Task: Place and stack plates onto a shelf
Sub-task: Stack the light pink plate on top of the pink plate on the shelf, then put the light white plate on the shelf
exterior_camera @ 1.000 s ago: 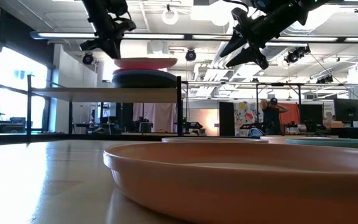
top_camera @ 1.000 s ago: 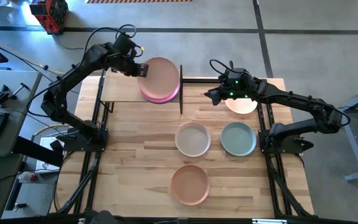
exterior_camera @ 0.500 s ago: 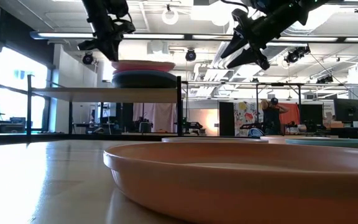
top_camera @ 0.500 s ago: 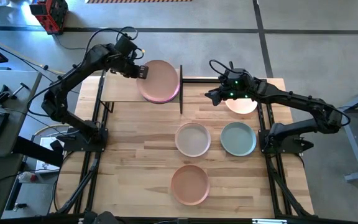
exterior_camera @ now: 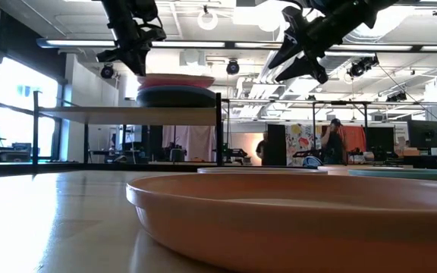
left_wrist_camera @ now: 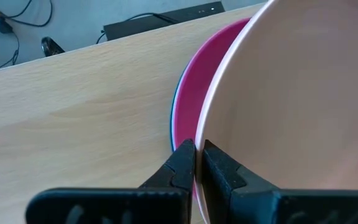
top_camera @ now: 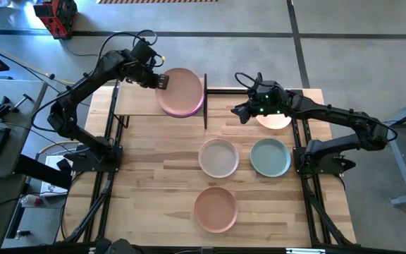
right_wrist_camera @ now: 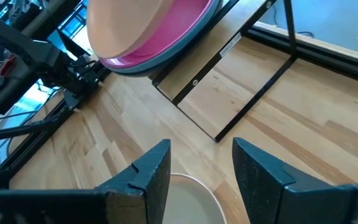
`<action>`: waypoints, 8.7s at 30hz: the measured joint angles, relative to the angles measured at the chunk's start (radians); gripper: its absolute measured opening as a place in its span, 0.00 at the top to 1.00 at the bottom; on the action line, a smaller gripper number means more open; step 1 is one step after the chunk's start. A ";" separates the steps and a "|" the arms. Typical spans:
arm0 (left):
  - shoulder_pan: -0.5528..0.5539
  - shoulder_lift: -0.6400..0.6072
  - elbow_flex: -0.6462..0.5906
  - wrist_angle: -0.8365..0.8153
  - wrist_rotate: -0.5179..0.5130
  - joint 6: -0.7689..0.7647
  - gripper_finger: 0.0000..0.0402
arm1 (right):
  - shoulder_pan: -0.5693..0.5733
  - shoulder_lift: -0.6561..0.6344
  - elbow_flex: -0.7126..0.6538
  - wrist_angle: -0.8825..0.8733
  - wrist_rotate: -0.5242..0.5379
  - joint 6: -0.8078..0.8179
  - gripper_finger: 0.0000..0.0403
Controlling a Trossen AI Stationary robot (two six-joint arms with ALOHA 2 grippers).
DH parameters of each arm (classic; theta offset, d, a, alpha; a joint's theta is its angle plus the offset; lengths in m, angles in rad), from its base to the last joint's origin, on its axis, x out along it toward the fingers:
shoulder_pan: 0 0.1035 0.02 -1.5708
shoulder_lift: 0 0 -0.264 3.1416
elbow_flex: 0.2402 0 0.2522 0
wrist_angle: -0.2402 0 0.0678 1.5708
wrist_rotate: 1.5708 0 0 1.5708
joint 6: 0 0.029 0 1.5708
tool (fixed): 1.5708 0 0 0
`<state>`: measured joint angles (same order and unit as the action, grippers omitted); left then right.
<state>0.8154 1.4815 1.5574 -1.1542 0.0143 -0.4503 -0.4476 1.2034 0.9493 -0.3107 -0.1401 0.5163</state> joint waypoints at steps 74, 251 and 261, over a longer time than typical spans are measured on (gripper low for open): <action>-0.750 -0.284 -0.324 0.008 0.051 -0.121 0.84 | 0.448 0.409 0.000 -0.289 0.296 0.612 0.62; -0.258 -0.616 -0.285 -0.135 -0.594 -0.319 1.00 | 0.156 0.378 0.484 0.032 0.328 -0.346 0.68; -0.069 -0.557 -0.281 -0.137 -0.658 -0.277 1.00 | 0.126 0.378 0.484 -0.040 0.320 -0.460 0.68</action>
<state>0.7460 0.9242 1.2762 -1.2907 -0.6434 -0.7272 -0.3214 1.5818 1.4330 -0.3504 0.1799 0.0561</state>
